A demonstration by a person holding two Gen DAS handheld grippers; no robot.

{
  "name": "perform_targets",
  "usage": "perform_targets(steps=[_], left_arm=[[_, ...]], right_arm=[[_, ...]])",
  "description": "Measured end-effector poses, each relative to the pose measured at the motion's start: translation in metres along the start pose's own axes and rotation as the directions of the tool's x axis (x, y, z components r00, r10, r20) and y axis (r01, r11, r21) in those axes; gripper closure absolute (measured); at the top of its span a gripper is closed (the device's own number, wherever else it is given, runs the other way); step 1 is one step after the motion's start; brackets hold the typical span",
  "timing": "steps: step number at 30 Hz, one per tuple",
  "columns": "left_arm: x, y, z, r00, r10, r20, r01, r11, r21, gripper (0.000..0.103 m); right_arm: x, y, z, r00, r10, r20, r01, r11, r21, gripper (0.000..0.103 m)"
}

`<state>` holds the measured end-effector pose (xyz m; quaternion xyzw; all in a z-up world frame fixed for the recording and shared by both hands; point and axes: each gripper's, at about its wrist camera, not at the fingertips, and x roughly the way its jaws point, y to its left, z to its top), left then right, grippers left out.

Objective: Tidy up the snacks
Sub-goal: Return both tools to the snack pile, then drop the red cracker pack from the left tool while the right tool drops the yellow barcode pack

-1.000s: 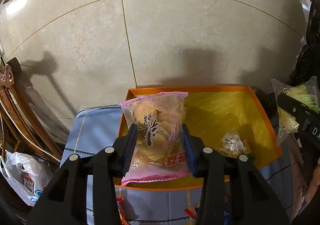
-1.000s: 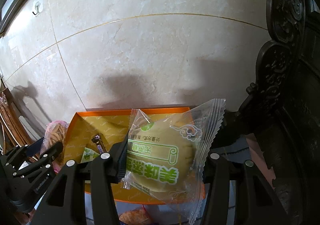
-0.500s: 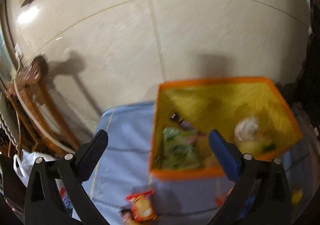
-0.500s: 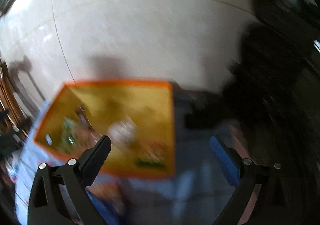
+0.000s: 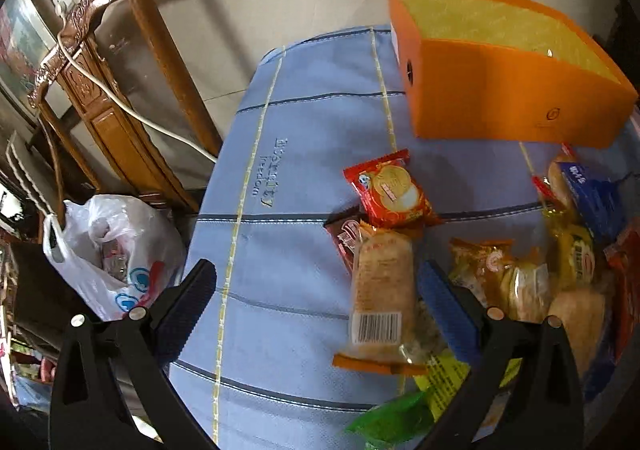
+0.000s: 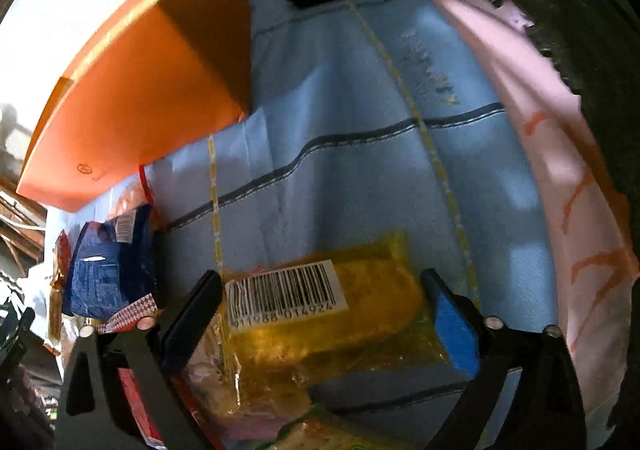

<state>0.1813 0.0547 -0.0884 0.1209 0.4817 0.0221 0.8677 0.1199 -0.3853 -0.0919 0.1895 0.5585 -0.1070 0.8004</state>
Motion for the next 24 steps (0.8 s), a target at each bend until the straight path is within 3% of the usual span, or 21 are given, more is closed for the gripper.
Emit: perform_targets(steps=[6, 10, 13, 14, 15, 16, 20, 24], left_arm=[[0.017, -0.019, 0.023, 0.995, -0.094, -0.011, 0.094, 0.995, -0.012, 0.004], [0.050, -0.043, 0.046, 0.992, -0.089, -0.091, 0.090, 0.996, 0.005, 0.004], [0.072, -0.057, 0.060, 0.985, -0.078, -0.151, 0.081, 0.997, 0.012, 0.006], [0.078, -0.061, 0.063, 0.984, -0.078, -0.159, 0.081, 0.997, 0.014, 0.013], [0.083, -0.064, 0.063, 0.983, -0.083, -0.166, 0.086, 0.996, 0.015, 0.052], [0.090, -0.066, 0.064, 0.978, -0.087, -0.189, 0.093, 0.995, 0.021, 0.060], [0.092, -0.068, 0.061, 0.980, -0.083, -0.183, 0.087, 0.996, 0.015, 0.061], [0.068, -0.065, 0.054, 0.991, -0.072, -0.113, 0.075, 0.997, 0.019, 0.061]], right_arm=[[-0.018, -0.009, -0.011, 1.000, 0.016, 0.016, -0.016, 0.999, 0.051, 0.029], [-0.043, -0.011, -0.014, 0.996, 0.072, 0.060, -0.077, 0.993, 0.086, 0.029], [-0.065, -0.006, -0.014, 0.991, 0.072, 0.112, -0.079, 0.995, 0.065, 0.028], [-0.072, -0.007, -0.014, 0.988, 0.084, 0.127, -0.093, 0.994, 0.065, 0.028], [-0.081, -0.008, -0.012, 0.984, 0.098, 0.146, -0.109, 0.992, 0.066, 0.028], [-0.085, -0.006, -0.010, 0.982, 0.104, 0.159, -0.115, 0.992, 0.061, 0.028], [-0.105, 0.001, -0.003, 0.970, 0.122, 0.213, -0.131, 0.991, 0.031, 0.028], [-0.118, 0.015, 0.001, 0.957, 0.153, 0.245, -0.157, 0.988, -0.004, 0.028]])
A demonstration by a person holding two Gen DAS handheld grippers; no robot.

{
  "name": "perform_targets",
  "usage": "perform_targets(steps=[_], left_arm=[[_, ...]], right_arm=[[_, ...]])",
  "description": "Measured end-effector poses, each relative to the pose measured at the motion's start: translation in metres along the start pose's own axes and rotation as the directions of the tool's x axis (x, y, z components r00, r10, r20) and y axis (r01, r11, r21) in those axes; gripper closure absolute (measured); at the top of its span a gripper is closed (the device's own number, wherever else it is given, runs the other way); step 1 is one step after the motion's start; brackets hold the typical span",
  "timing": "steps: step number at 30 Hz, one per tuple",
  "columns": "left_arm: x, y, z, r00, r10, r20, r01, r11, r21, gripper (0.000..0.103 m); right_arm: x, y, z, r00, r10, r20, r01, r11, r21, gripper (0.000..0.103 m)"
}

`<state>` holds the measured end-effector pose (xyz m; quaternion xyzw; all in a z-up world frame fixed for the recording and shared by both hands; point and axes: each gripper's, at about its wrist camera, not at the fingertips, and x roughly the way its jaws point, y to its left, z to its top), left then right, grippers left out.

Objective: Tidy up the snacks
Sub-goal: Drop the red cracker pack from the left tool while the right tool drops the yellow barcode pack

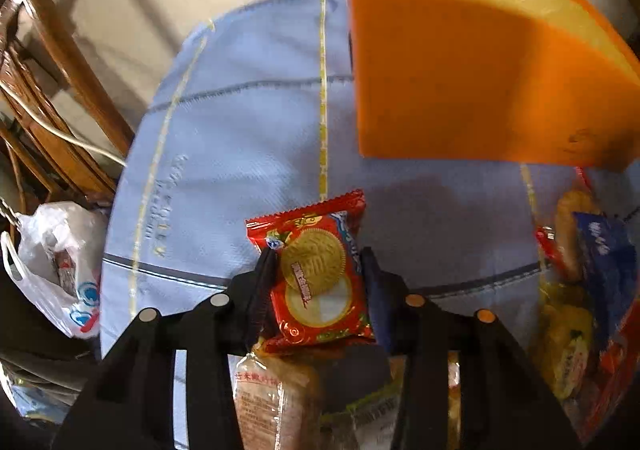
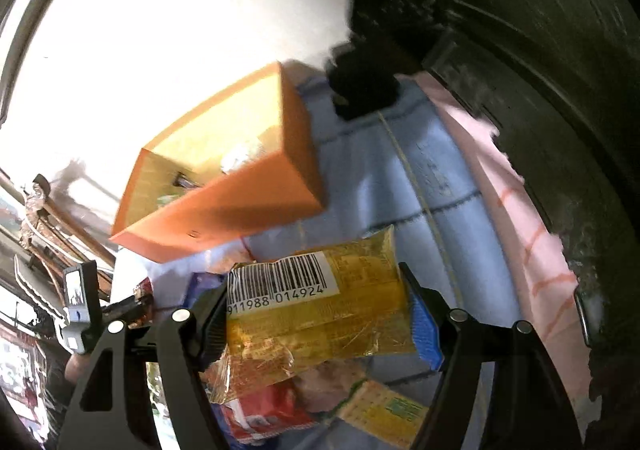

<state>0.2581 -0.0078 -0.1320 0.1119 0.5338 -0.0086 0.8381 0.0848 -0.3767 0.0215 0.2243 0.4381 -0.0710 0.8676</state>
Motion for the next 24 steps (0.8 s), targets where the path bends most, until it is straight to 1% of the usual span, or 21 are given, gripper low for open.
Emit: perform_targets(steps=[2, 4, 5, 7, 8, 10, 14, 15, 17, 20, 24], left_arm=[[-0.021, 0.001, 0.000, 0.999, 0.006, 0.046, -0.006, 1.000, 0.002, 0.061], [-0.047, 0.002, 0.004, 0.995, -0.012, 0.101, 0.013, 1.000, -0.007, 0.061], [-0.068, 0.001, 0.008, 0.989, -0.022, 0.145, 0.023, 1.000, -0.003, 0.061], [-0.091, -0.004, 0.018, 0.980, -0.009, 0.198, 0.008, 1.000, 0.007, 0.061], [-0.105, -0.006, 0.028, 0.973, -0.009, 0.230, 0.007, 1.000, 0.009, 0.061], [-0.128, -0.009, 0.048, 0.956, -0.034, 0.291, 0.036, 0.999, -0.001, 0.061], [-0.159, -0.022, 0.098, 0.912, -0.046, 0.407, 0.052, 0.999, -0.003, 0.061], [-0.158, -0.022, 0.105, 0.910, -0.043, 0.412, 0.050, 0.999, -0.006, 0.061], [-0.156, -0.024, 0.123, 0.907, -0.042, 0.420, 0.049, 0.999, -0.006, 0.061], [-0.151, -0.028, 0.138, 0.908, -0.051, 0.417, 0.058, 0.998, -0.003, 0.061], [-0.146, -0.034, 0.139, 0.915, -0.059, 0.399, 0.065, 0.998, -0.002, 0.061]], right_arm=[[-0.001, 0.013, 0.005, 1.000, 0.020, 0.016, -0.020, 1.000, -0.020, 0.028], [-0.004, 0.028, 0.013, 0.999, 0.033, 0.042, -0.030, 0.998, -0.055, 0.028], [-0.005, 0.036, 0.018, 0.998, 0.037, 0.055, -0.033, 0.997, -0.071, 0.028], [-0.007, 0.054, 0.031, 0.995, 0.050, 0.091, -0.039, 0.992, -0.118, 0.028], [-0.008, 0.063, 0.039, 0.993, 0.054, 0.109, -0.039, 0.990, -0.137, 0.028], [-0.006, 0.082, 0.059, 0.987, 0.060, 0.149, -0.033, 0.984, -0.175, 0.028], [0.008, 0.113, 0.100, 0.975, 0.046, 0.215, 0.001, 0.977, -0.215, 0.028], [0.015, 0.122, 0.111, 0.974, 0.035, 0.224, 0.016, 0.974, -0.224, 0.028], [0.025, 0.130, 0.121, 0.975, 0.021, 0.221, 0.033, 0.971, -0.236, 0.028], [0.038, 0.139, 0.131, 0.976, 0.015, 0.216, 0.041, 0.966, -0.254, 0.028], [0.050, 0.141, 0.135, 0.981, 0.006, 0.195, 0.045, 0.967, -0.253, 0.028]])
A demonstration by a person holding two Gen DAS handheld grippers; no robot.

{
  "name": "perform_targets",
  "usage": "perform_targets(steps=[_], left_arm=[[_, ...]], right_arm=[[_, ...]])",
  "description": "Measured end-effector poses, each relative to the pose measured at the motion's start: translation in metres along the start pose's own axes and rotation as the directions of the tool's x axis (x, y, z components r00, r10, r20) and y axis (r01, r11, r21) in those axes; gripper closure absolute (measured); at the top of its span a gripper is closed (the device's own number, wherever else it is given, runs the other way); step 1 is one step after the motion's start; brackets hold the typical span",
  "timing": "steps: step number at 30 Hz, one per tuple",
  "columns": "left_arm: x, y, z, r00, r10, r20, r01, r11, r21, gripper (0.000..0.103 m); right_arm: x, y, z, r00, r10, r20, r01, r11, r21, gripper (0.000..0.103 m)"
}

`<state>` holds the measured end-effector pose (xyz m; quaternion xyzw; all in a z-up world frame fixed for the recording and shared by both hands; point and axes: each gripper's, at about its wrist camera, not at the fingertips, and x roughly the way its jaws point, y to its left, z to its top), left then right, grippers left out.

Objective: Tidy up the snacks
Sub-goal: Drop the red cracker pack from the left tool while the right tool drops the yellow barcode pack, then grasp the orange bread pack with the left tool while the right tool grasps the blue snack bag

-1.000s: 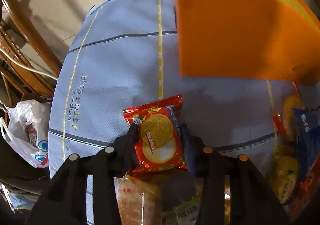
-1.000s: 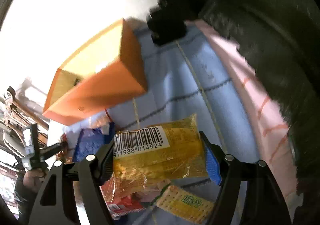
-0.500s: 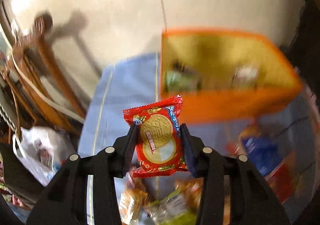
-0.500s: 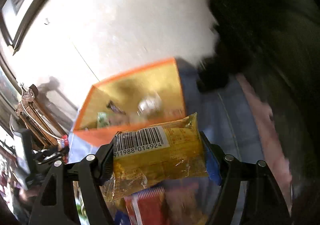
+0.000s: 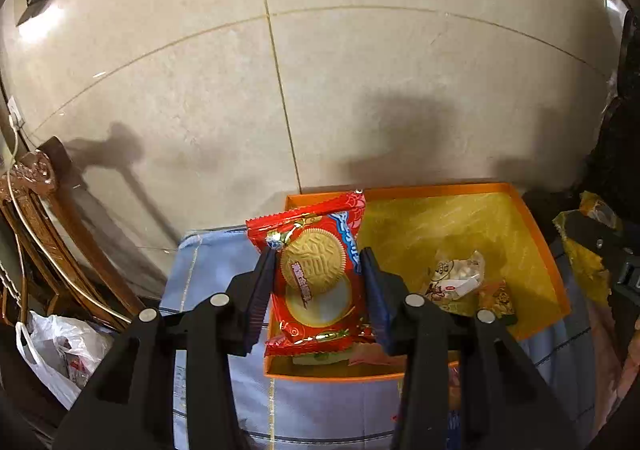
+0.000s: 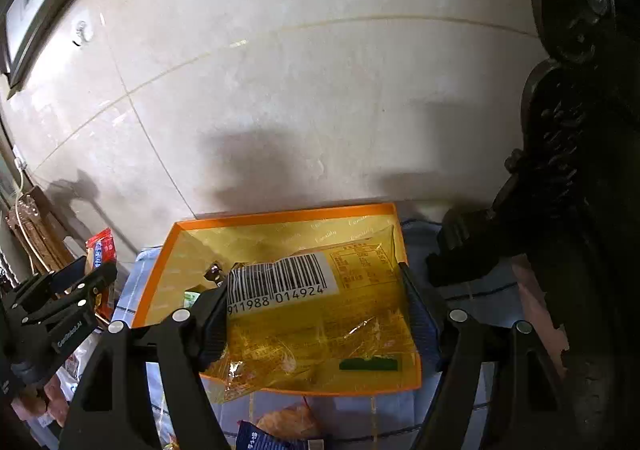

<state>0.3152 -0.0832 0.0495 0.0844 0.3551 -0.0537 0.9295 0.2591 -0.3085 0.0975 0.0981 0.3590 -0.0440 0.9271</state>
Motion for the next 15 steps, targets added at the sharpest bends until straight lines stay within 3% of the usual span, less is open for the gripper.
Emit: perform_targets(steps=[9, 11, 12, 14, 15], left_arm=[[0.022, -0.014, -0.009, 0.999, -0.026, -0.035, 0.026, 0.999, 0.021, 0.060], [0.029, -0.019, -0.012, 0.999, -0.006, -0.034, 0.007, 1.000, 0.031, 0.023], [0.029, -0.021, -0.014, 0.999, 0.039, -0.020, -0.038, 0.999, 0.029, 0.005], [0.025, -0.021, -0.023, 0.994, 0.100, 0.043, -0.102, 0.994, 0.045, 0.004], [0.024, -0.020, -0.028, 0.995, 0.097, 0.040, -0.099, 0.993, 0.071, 0.004]], right_arm=[[0.021, 0.000, -0.003, 0.999, -0.026, -0.039, 0.027, 0.999, 0.017, 0.027], [0.032, 0.004, -0.005, 0.998, -0.036, -0.048, 0.035, 0.999, -0.019, 0.019], [0.035, 0.006, -0.004, 0.997, -0.054, -0.055, 0.051, 0.998, -0.040, 0.005], [0.041, 0.008, -0.009, 0.994, -0.073, -0.075, 0.068, 0.995, -0.075, 0.004], [0.041, 0.009, -0.012, 0.995, -0.061, -0.085, 0.053, 0.994, -0.092, 0.004]])
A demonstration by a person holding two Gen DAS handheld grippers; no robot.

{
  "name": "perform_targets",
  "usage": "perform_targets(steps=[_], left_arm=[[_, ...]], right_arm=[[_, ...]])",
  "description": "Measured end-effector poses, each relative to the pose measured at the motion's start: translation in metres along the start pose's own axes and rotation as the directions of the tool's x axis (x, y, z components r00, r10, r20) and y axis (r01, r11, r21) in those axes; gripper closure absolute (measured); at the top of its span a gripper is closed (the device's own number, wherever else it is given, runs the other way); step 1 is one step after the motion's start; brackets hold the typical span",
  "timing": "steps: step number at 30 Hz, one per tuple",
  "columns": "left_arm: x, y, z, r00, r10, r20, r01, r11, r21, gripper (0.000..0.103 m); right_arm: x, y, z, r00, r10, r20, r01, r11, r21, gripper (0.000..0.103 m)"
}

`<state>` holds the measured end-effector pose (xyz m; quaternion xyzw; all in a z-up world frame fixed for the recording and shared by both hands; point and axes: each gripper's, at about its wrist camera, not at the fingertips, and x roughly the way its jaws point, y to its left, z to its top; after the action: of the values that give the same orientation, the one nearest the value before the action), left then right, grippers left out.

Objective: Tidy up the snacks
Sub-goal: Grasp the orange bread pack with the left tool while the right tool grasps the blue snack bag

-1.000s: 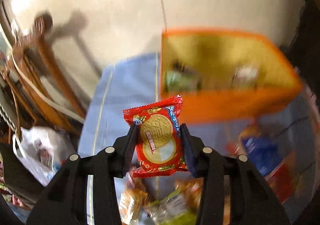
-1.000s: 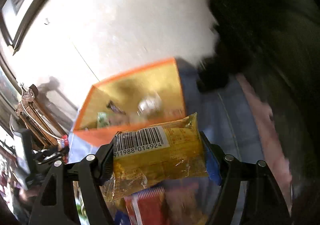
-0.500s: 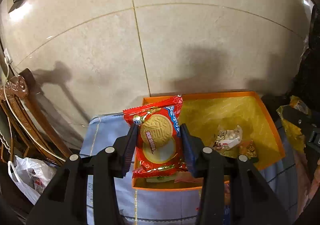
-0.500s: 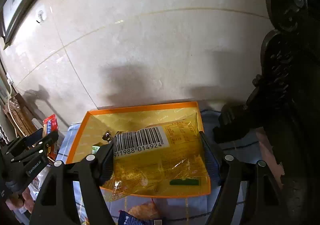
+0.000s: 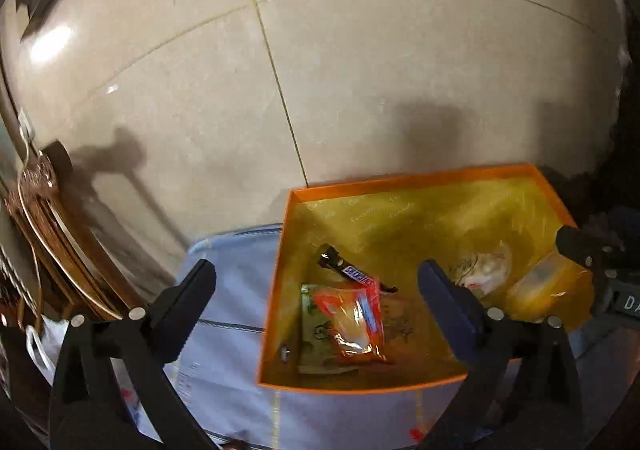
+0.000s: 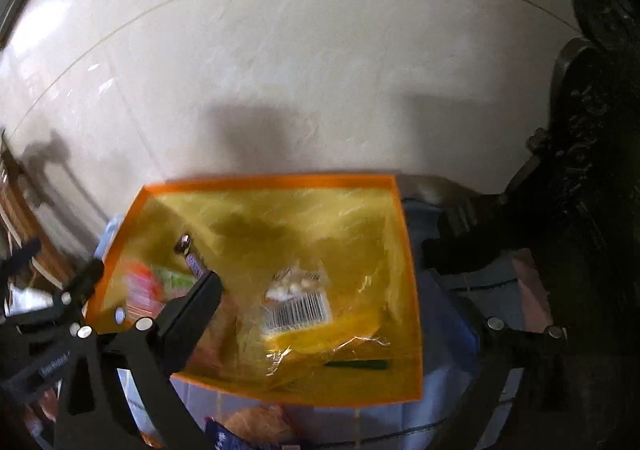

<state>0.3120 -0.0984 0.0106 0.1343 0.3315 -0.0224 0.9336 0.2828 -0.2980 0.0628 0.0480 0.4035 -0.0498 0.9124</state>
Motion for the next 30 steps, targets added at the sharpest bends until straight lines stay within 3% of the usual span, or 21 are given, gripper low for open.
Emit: perform_targets(steps=[2, 5, 7, 9, 13, 15, 17, 18, 19, 20, 22, 24, 25, 26, 28, 30], left_arm=[[-0.001, 0.007, -0.013, 0.999, 0.005, -0.035, -0.004, 1.000, 0.031, 0.004], [-0.011, 0.028, -0.047, 0.998, 0.010, -0.069, -0.005, 0.997, 0.077, 0.004], [-0.020, 0.046, -0.078, 0.995, 0.018, -0.101, -0.008, 0.995, 0.096, 0.004], [-0.027, 0.068, -0.118, 0.986, 0.024, -0.167, -0.006, 0.994, 0.110, 0.004], [-0.027, 0.101, -0.185, 0.949, 0.086, -0.302, -0.033, 0.984, 0.177, 0.004], [-0.027, 0.111, -0.212, 0.930, 0.086, -0.359, -0.019, 0.982, 0.186, 0.004], [-0.029, 0.119, -0.232, 0.922, 0.022, -0.388, 0.035, 0.990, 0.139, 0.004], [-0.027, 0.120, -0.238, 0.918, -0.009, -0.397, 0.060, 0.991, 0.117, 0.004], [-0.024, 0.121, -0.242, 0.913, -0.030, -0.407, 0.077, 0.992, 0.099, 0.004], [-0.017, 0.120, -0.248, 0.904, -0.036, -0.425, 0.083, 0.992, 0.093, 0.004], [-0.003, 0.116, -0.256, 0.893, -0.027, -0.450, 0.082, 0.991, 0.104, 0.004], [0.011, 0.118, -0.265, 0.882, -0.045, -0.469, 0.096, 0.992, 0.086, 0.004], [0.011, 0.124, -0.265, 0.891, -0.084, -0.446, 0.115, 0.993, 0.043, 0.008], [0.012, 0.125, -0.266, 0.879, -0.131, -0.459, 0.145, 0.989, -0.006, 0.015], [0.012, 0.139, -0.262, 0.862, -0.234, -0.449, 0.196, 0.972, -0.131, 0.048], [0.009, 0.142, -0.262, 0.870, -0.213, -0.444, 0.176, 0.977, -0.124, 0.061]], right_arm=[[-0.004, 0.003, -0.011, 0.999, 0.040, -0.023, -0.042, 0.997, -0.068, 0.004], [-0.016, 0.012, -0.039, 0.985, 0.150, -0.080, -0.166, 0.950, -0.264, 0.004], [-0.020, 0.025, -0.067, 0.956, 0.227, -0.183, -0.285, 0.866, -0.412, 0.004], [-0.015, 0.041, -0.096, 0.934, 0.238, -0.266, -0.347, 0.778, -0.524, 0.004], [0.014, 0.063, -0.127, 0.894, 0.222, -0.389, -0.428, 0.678, -0.598, 0.004], [0.030, 0.070, -0.137, 0.879, 0.200, -0.432, -0.449, 0.650, -0.613, 0.004], [0.039, 0.069, -0.136, 0.862, 0.242, -0.444, -0.480, 0.669, -0.568, 0.007], [0.041, 0.065, -0.133, 0.853, 0.267, -0.449, -0.491, 0.703, -0.515, 0.029], [0.040, 0.062, -0.132, 0.848, 0.274, -0.453, -0.491, 0.727, -0.480, 0.038], [0.037, 0.060, -0.130, 0.856, 0.266, -0.443, -0.474, 0.746, -0.468, 0.046], [0.025, 0.056, -0.132, 0.867, 0.246, -0.432, -0.452, 0.754, -0.477, 0.079], [0.018, 0.057, -0.136, 0.891, 0.193, -0.412, -0.398, 0.768, -0.502, 0.087], [0.013, 0.054, -0.137, 0.898, 0.177, -0.403, -0.378, 0.780, -0.499, 0.091], [0.011, 0.052, -0.134, 0.899, 0.178, -0.400, -0.372, 0.791, -0.486, 0.095], [0.002, 0.043, -0.130, 0.895, 0.210, -0.394, -0.385, 0.811, -0.441, 0.103], [-0.008, 0.036, -0.130, 0.890, 0.237, -0.391, -0.397, 0.823, -0.406, 0.103]])
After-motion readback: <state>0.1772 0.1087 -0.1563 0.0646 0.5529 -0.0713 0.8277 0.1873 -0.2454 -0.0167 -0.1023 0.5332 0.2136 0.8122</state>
